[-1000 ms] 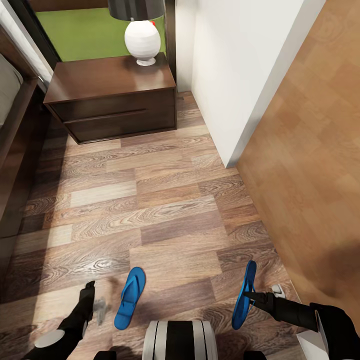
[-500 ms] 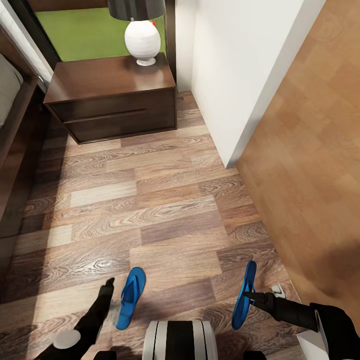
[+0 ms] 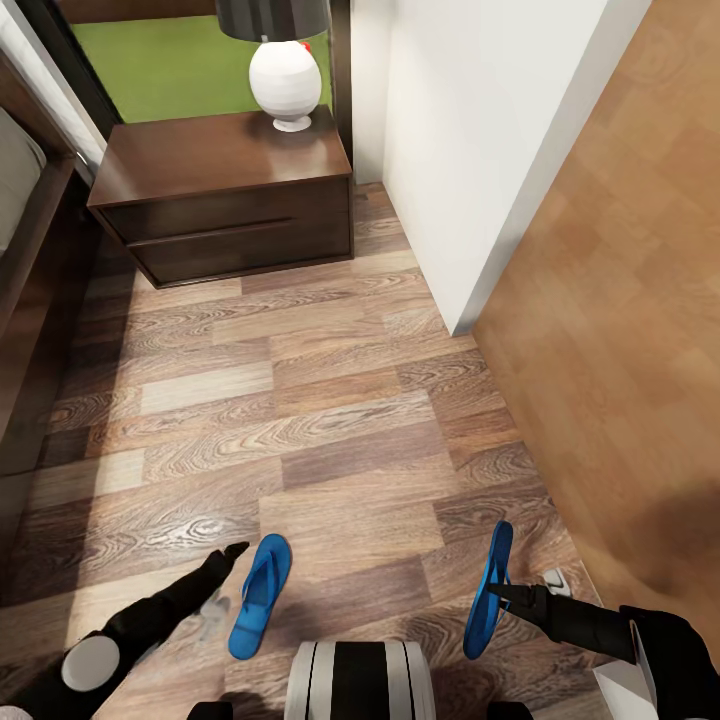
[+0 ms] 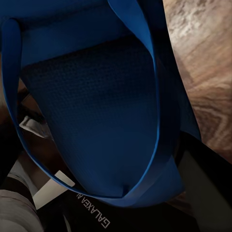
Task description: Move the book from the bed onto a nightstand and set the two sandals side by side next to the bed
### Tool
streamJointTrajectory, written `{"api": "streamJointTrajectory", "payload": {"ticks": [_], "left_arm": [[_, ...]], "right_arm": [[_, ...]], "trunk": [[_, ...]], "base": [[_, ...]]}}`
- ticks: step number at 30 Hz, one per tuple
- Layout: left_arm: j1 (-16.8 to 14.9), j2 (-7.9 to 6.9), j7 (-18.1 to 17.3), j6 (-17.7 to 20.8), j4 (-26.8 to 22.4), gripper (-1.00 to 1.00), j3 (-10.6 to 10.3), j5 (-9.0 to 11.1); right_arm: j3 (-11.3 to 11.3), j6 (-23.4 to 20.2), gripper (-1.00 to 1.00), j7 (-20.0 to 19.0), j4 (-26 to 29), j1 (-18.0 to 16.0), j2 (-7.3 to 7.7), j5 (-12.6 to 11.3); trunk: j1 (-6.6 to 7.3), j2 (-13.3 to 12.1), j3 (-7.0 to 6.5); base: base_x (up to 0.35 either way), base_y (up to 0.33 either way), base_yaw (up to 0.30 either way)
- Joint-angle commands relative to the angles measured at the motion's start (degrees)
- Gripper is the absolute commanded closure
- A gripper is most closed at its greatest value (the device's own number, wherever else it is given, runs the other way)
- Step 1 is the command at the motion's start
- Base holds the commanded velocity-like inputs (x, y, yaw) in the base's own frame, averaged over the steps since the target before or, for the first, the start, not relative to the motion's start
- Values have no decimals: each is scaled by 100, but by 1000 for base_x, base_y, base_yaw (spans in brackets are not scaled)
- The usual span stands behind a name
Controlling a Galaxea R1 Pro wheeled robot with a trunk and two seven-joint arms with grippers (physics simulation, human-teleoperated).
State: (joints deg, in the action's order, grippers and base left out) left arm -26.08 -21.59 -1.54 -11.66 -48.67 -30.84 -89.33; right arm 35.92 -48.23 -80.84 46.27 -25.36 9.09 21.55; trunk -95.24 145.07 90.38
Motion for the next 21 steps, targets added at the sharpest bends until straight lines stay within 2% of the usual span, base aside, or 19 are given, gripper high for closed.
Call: {"api": "streamJointTrajectory", "payload": {"ticks": [1, 2, 4, 6, 7, 8, 9, 12, 16, 18, 21], "left_arm": [[-23, -33, -18, -357, -79, -100, -8, -124], [-49, -51, -21, -734, -126, -100, -4, -207], [-98, -60, -25, -1104, -164, -100, 0, -303], [-273, -62, -28, -1649, -225, -100, 5, -606], [-319, -61, -29, -1731, -244, -100, 5, -709], [-460, -55, -30, -1979, -384, -100, 7, -1318], [-485, -55, -32, -2058, -495, -100, 6, -1549], [-515, -56, -42, -2330, -831, -100, 6, -1949], [-526, -62, -54, -2705, -1136, -100, 12, -2132], [-535, -69, -76, -2900, -1344, -100, 15, -2293], [-553, -56, -229, -3091, -1487, -100, 16, -2875]], "right_arm": [[25, -55, 100, -55, 5, -7, -4, 60], [26, -55, 100, -55, 5, -7, -4, 60], [27, -55, 100, -55, 5, -7, -4, 60], [27, -55, 100, -55, 5, -7, -4, 60], [27, -55, 100, -55, 5, -8, -4, 60], [27, -55, 100, -55, 5, -5, -4, 60], [26, -55, 100, -55, 5, -5, -4, 60], [26, -55, 100, -55, 5, -5, -4, 60], [25, -55, 100, -55, 5, -5, -4, 60], [26, -55, 100, -55, 5, -6, -4, 60], [25, -55, 100, -55, 5, -5, -4, 60]], "trunk": [[1, 2, 3], [1, 2, 3], [1, 2, 3], [1, 2, 3], [1, 2, 3], [1, 2, 3], [1, 2, 3], [1, 2, 3], [1, 2, 3], [1, 2, 3], [1, 2, 3]], "base": [[0, 0, 0], [0, 0, 0], [0, 0, 0], [0, 0, 0], [0, 0, 0], [0, 0, 0], [0, 0, 0], [0, 0, 0], [0, 0, 0], [0, 0, 0], [0, 0, 0]]}}
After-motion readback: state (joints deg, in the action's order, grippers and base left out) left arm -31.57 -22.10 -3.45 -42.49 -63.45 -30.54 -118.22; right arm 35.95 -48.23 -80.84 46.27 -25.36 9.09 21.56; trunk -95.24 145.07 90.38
